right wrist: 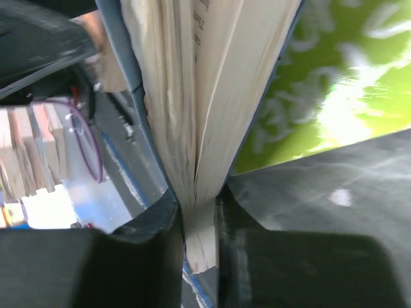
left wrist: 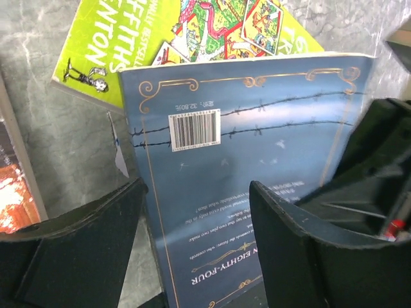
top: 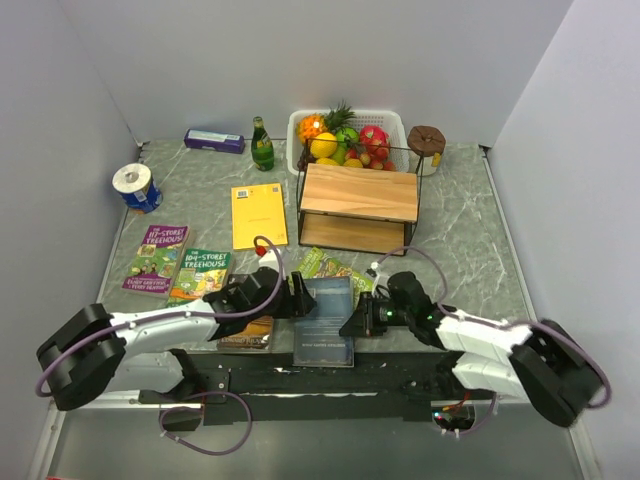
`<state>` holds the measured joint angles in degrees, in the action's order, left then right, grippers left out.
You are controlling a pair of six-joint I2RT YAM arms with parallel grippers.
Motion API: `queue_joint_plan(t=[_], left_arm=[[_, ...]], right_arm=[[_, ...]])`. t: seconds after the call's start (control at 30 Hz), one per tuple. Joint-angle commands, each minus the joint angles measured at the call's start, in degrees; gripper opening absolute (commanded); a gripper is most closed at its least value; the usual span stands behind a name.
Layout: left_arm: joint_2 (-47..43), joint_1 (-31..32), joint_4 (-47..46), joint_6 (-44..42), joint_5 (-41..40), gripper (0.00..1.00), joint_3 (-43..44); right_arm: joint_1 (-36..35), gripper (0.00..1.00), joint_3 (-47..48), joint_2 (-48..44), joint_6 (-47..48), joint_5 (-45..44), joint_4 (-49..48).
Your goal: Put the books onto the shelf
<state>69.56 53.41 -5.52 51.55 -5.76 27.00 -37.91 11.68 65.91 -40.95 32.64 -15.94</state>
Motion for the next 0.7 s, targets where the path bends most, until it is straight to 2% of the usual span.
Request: queue_joint_plan(t=[0.0,0.07,0.17,0.23,0.3,0.37,0.43,0.5,0.53,0.67], left_arm=[[-6.94,0.64,7.17,-1.10,-4.43,0.75,2.61],[-11.09,0.56,11.83,-3.11,-7.06,0.78,5.93],[-19.09,0.38,15.62,-6.01,-10.31,0.87,10.50],[-24.02,0.21,15.89,-8.90,-10.33,0.99,12.45],[-27.44,-0.23,15.54,-11.28,-6.58,0.97,14.56],[-28.69,-1.02,15.27,-15.06,-2.61,0.96,16.05],[-29.48,-1.90,16.06,-17.00,3.37,0.96,17.28],[-31.23,-3.83,16.16,-17.01,6.71,0.96,17.21],[-32.20,-5.49,15.63,-16.75,10.73,0.96,16.33],[-36.85,-9.88,14.75,-15.34,15.59,0.96,14.66]], right_arm=[[-3.04,0.06,1.93,-12.53,0.17,-0.21,7.39],[-3.83,0.01,5.97,-20.85,1.39,-1.79,15.63],[-4.01,0.00,12.73,-28.61,3.59,-3.28,22.78],[-3.93,0.00,18.78,-29.96,6.14,-3.12,28.14],[-3.66,0.00,22.75,-29.70,8.50,-0.66,31.04],[-2.96,0.00,28.29,-27.69,9.57,2.84,32.11],[-1.47,0.00,32.15,-25.67,9.57,10.66,31.07],[-0.07,0.00,33.84,-25.04,8.09,17.06,29.49],[0.38,0.00,34.54,-24.61,7.38,19.02,27.04],[1.96,0.00,36.21,-24.16,5.09,24.92,24.12]])
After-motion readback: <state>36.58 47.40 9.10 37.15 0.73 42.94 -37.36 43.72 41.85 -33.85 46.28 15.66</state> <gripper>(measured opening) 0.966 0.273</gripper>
